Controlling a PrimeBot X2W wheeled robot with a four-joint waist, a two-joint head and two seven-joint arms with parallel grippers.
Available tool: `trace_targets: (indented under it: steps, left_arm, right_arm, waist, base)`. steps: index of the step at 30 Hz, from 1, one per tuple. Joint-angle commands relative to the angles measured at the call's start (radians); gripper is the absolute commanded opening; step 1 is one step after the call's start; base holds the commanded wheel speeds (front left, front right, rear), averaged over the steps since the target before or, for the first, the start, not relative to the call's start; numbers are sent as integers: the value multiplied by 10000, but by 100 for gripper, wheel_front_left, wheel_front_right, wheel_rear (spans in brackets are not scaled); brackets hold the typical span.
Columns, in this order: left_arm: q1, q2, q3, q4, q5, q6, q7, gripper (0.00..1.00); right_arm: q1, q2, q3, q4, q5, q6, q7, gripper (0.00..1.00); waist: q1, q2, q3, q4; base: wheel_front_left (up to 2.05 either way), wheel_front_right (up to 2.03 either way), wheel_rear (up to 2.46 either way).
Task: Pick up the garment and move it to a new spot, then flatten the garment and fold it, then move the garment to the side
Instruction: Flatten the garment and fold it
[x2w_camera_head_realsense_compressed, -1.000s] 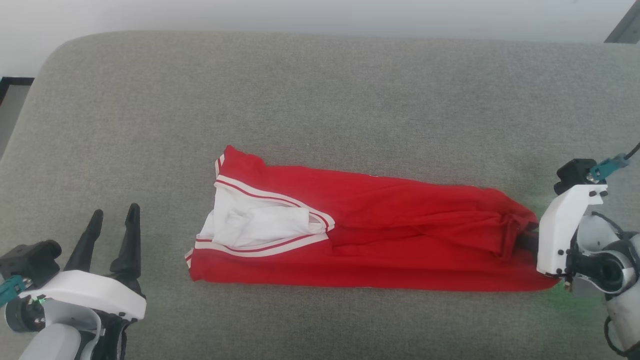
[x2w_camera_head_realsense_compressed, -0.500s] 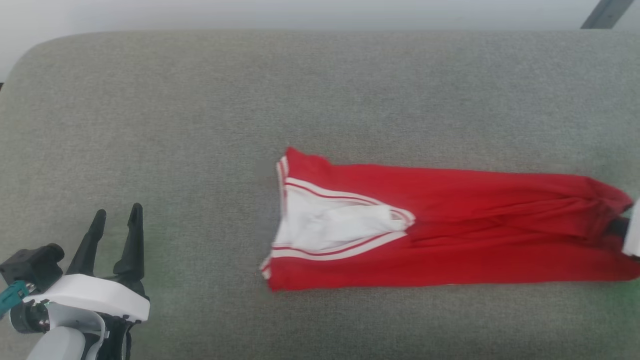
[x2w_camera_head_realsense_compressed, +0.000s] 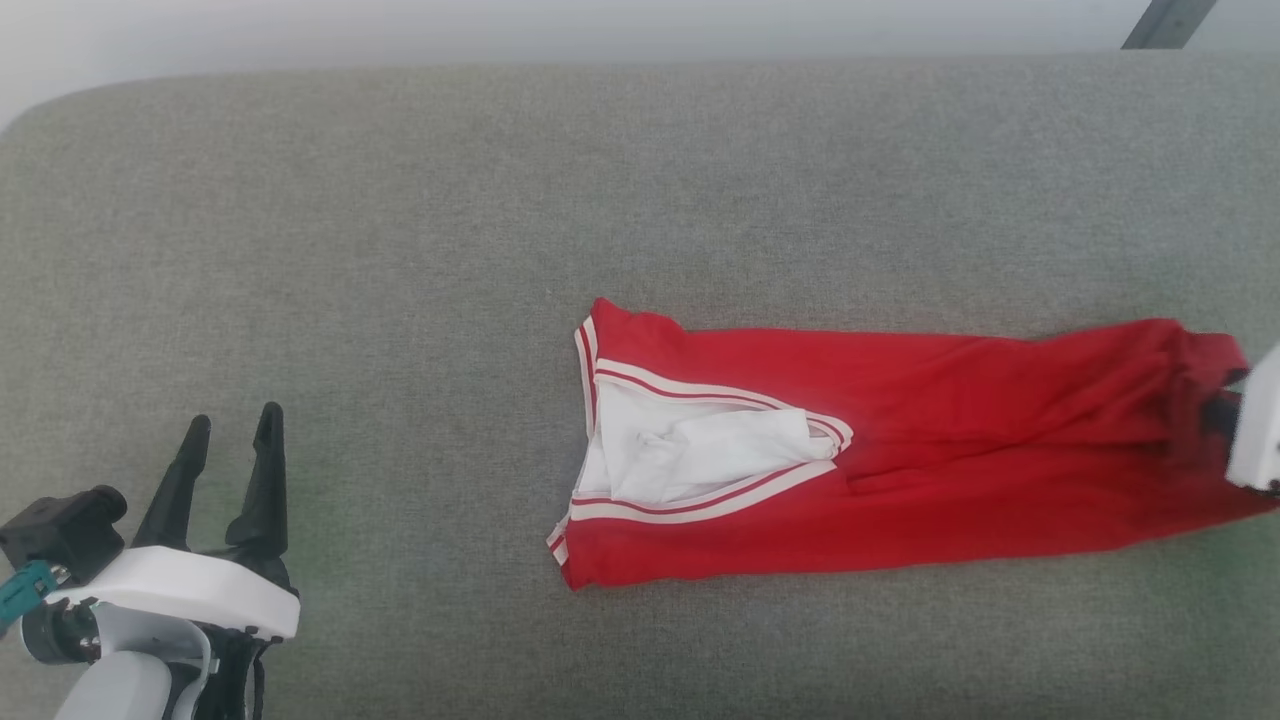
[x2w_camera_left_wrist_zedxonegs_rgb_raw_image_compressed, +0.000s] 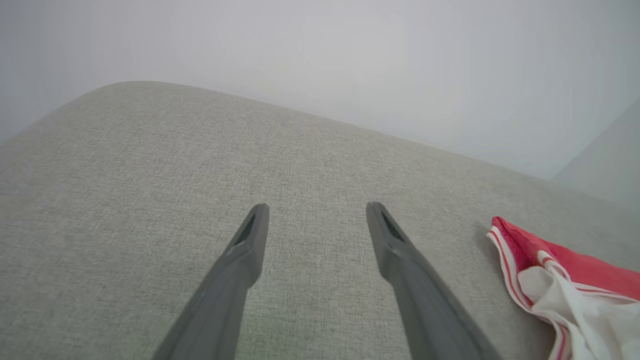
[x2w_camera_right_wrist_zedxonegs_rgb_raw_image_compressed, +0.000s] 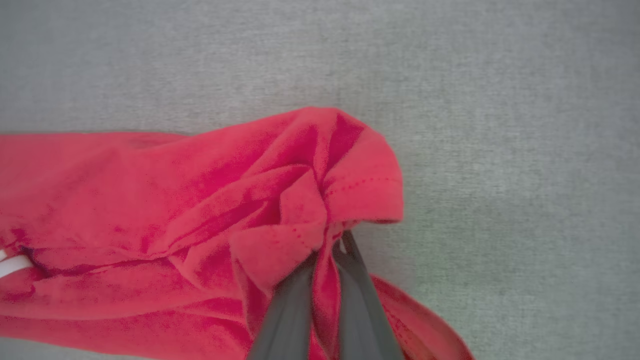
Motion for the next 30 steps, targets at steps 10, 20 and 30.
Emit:
trace_targets:
  steps: [10,20,30]
  left_arm:
    - [71,-30,-74,38,143,-116,-18,100]
    - [-316,-244,-468,207,179,-264,100,100]
    - [-877,-579,-798,626,225,-526,73,100]
  right_arm:
    - [644,837,777,-2562,-100,-2,681,0]
    - [1,2248,2262,-3129,-272,-2,782,0]
    - [-979,3068,3811,-2116,-264,-2,378,0]
  waist:
    - [0,0,-319,293]
    - [0,0,-456,1111]
    - [0,0,-363,1851]
  base:
    - [0,0,0]
    - [0,0,0]
    - [0,0,0]
